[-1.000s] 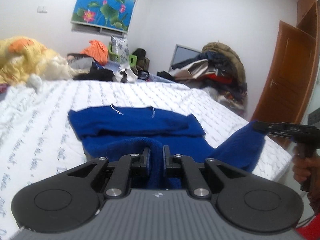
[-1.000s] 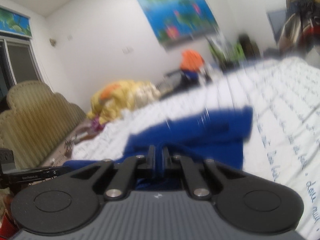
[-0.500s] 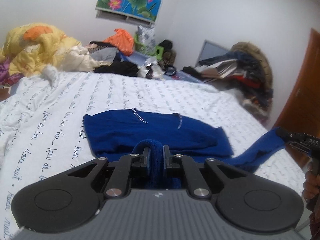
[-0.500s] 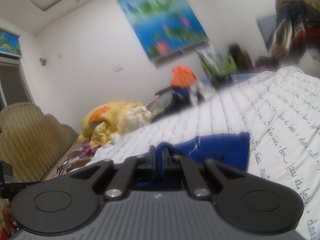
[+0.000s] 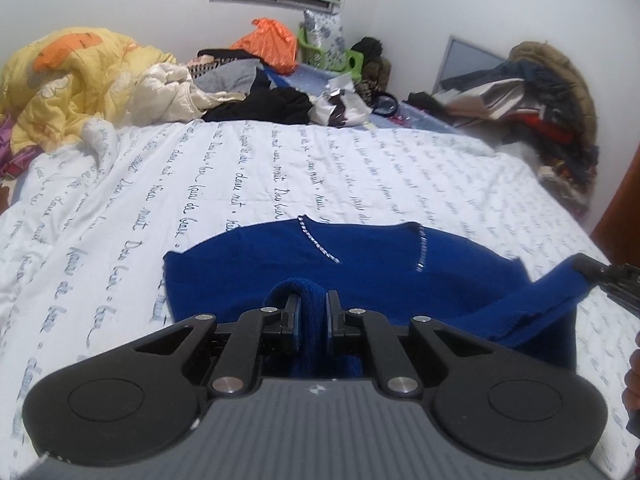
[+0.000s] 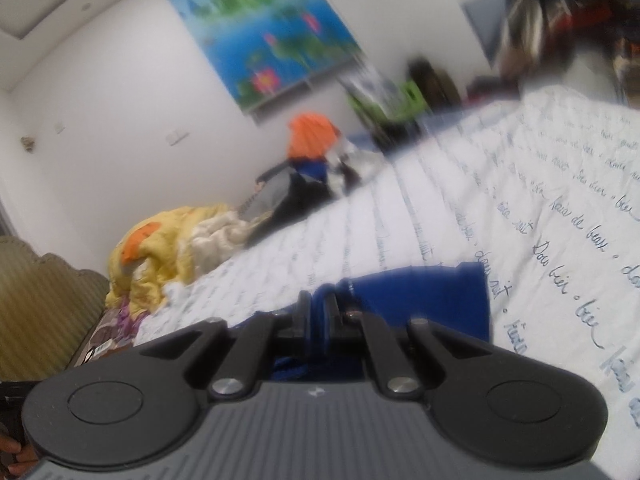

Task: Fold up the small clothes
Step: 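Lay the folded hem on the sweater and open both grippers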

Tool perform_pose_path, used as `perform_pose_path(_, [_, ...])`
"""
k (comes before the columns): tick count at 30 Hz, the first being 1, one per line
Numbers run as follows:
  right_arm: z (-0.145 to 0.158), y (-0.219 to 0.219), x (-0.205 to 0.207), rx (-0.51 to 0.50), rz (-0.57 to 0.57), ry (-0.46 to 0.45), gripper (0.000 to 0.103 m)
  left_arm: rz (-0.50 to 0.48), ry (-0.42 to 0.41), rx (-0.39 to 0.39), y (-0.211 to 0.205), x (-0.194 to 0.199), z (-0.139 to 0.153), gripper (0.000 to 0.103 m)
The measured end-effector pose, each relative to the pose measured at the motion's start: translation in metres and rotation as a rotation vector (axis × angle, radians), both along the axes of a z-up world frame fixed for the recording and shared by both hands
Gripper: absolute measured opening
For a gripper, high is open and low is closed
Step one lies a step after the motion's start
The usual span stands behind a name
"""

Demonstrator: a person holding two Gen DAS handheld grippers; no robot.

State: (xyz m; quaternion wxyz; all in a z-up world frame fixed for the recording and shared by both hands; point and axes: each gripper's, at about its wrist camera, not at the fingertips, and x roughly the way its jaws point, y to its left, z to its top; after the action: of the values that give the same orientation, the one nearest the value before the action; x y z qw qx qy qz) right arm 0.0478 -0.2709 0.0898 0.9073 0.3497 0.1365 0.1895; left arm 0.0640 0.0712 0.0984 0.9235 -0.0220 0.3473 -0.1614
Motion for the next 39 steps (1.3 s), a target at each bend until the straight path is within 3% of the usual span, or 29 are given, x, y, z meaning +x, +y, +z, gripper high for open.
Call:
perform_pose_path(8, [-0.023,0.011,0.073,0.02,-0.023,0.123,0.006,0.045,0.088,0.052,-0.018,0.084,-0.037,0.012])
perform_pose_path(13, [-0.038,0.02,0.111,0.021,-0.021,0.203,0.006,0.056,0.127,0.109,-0.028,0.114,-0.065,0.015])
perform_pose_path(16, [-0.046,0.025,0.13,0.006,-0.026,0.249,0.006,0.093,0.106,0.162,-0.03,0.124,-0.075,0.027])
perform_pose_path(21, [-0.054,0.034,0.152,-0.032,-0.014,0.31,0.009,0.155,0.079,0.157,-0.02,0.131,-0.075,0.073])
perform_pose_path(25, [-0.05,0.038,0.157,-0.102,-0.015,0.29,0.022,0.236,0.046,0.174,-0.005,0.131,-0.067,0.087])
perform_pose_path(27, [-0.044,0.037,0.156,-0.133,-0.046,0.283,0.051,0.265,0.047,0.164,0.005,0.13,-0.063,0.087])
perform_pose_path(28, [-0.042,0.036,0.155,-0.147,-0.077,0.275,0.08,0.264,0.05,0.151,0.01,0.128,-0.062,0.087])
perform_pose_path(29, [-0.039,0.034,0.151,-0.157,-0.104,0.251,0.085,0.256,0.049,0.145,0.012,0.125,-0.06,0.087])
perform_pose_path(33, [-0.022,0.032,0.136,-0.218,-0.146,0.165,0.084,0.179,0.021,0.177,0.008,0.111,-0.061,0.091])
perform_pose_path(36, [-0.014,0.044,0.13,-0.26,-0.03,0.094,0.084,0.093,0.006,0.211,-0.005,0.107,-0.069,0.091])
perform_pose_path(39, [-0.015,0.068,0.134,-0.335,0.081,0.103,0.084,0.015,-0.022,0.25,-0.024,0.106,-0.075,0.093])
